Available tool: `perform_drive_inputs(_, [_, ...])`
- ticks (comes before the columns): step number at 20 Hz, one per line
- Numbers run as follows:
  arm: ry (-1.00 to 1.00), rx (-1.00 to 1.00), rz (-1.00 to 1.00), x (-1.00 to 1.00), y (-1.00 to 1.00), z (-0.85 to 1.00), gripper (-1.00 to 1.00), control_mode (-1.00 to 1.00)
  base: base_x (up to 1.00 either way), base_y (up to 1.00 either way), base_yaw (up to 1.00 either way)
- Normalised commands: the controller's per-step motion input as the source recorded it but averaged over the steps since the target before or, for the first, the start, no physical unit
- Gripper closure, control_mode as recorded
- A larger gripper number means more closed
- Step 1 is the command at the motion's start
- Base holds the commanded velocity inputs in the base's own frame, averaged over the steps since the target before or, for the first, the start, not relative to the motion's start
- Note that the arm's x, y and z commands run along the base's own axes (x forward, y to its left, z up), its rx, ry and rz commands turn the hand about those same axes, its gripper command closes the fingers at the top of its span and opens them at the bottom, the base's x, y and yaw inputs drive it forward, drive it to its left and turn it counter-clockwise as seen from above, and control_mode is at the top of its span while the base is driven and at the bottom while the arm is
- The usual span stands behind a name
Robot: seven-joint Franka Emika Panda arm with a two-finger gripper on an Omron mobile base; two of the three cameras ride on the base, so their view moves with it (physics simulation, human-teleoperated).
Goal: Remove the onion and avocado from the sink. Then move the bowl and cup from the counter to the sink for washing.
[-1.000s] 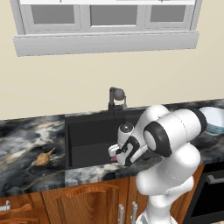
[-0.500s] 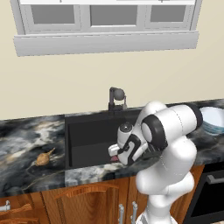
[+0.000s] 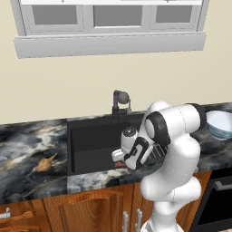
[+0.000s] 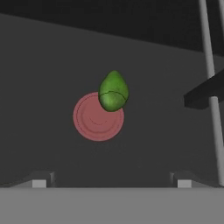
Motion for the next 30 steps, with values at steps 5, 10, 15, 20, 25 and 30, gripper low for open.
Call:
perform_drive_inputs(5, [0.0,0.0,0.0,0.09,0.0,-0.14,-1.0,-1.0,0.0,0.0,0.0])
perform_drive_inputs(10, [-0.02,0.0,-0.01,0.06,0.0,-0.13,-1.0,-1.0,0.0,0.0,0.0])
perform_drive_inputs(15, [-0.06,0.0,-0.01,0.03,0.0,-0.11,-1.0,-1.0,0.0,0.0,0.0])
perform_drive_inputs(20, [-0.05,-0.01,-0.03,0.03,0.01,-0.12,-1.0,-1.0,0.0,0.0,0.0])
perform_drive_inputs(25, [-0.02,-0.01,-0.03,0.03,0.0,-0.13,-1.0,-1.0,0.0,0.0,0.0])
perform_drive_inputs(30, [0.0,0.0,-0.01,0.04,0.0,-0.13,-1.0,-1.0,0.0,0.0,0.0])
